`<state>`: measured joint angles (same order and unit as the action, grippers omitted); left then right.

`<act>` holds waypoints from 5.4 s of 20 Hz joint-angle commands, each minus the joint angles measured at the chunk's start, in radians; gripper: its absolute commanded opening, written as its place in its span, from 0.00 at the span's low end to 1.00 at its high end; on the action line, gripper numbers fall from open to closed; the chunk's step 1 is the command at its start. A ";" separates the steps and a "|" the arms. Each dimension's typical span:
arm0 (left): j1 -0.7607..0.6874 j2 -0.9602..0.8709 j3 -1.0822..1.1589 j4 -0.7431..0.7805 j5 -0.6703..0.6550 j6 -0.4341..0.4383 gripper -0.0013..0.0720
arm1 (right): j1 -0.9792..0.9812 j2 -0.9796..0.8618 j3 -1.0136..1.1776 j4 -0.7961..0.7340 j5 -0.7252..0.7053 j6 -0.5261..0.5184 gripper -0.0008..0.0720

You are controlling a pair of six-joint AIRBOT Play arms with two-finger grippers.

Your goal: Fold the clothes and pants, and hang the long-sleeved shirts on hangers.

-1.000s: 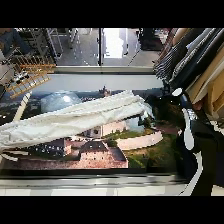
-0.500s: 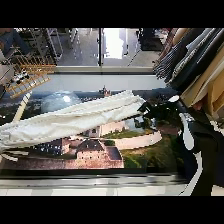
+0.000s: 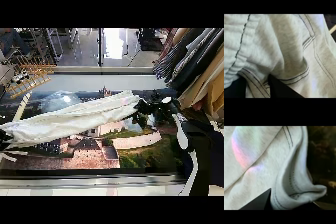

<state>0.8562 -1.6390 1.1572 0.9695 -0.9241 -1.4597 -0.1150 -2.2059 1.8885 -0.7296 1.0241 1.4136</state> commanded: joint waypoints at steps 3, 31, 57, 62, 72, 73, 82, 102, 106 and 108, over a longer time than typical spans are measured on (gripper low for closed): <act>-0.043 -0.036 -0.003 -0.014 0.034 -0.022 0.04 | 0.003 -0.057 0.119 -0.062 -0.024 -0.086 0.05; -0.050 0.151 0.150 0.364 -0.449 0.150 0.80 | -0.145 0.953 -0.869 -0.530 0.355 -0.092 0.58; -0.050 0.089 0.152 0.069 -0.461 0.185 0.80 | -0.209 0.750 -0.759 -0.407 0.301 -0.240 0.59; -0.050 0.089 0.152 0.069 -0.476 0.185 0.80 | -0.207 0.737 -0.791 -0.453 0.278 -0.397 0.59; -0.050 0.089 0.152 0.069 -0.480 0.185 0.80 | -0.140 0.700 -0.761 -0.298 0.218 -0.503 0.06; -0.050 0.089 0.152 0.069 -0.480 0.185 0.80 | -0.140 0.700 -0.734 -0.247 0.187 -0.472 0.06; -0.050 0.089 0.152 0.069 -0.479 0.185 0.80 | -0.140 0.646 -0.666 -0.302 -0.068 0.061 0.11; -0.495 0.132 -0.014 0.047 -0.268 0.179 0.80 | 0.020 0.707 -0.670 -0.299 0.244 0.126 0.65; -0.733 0.132 -0.014 0.051 -0.131 0.177 0.80 | 0.109 0.706 -0.669 -0.383 0.229 0.230 0.65; -0.808 0.132 -0.014 0.055 -0.113 0.136 0.80 | 0.146 0.705 -0.673 -0.425 0.220 0.304 0.65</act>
<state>0.1783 -1.5089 1.1477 1.0203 -1.1187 -1.2865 -0.0261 -1.4998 1.2179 -1.0901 1.2572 1.6112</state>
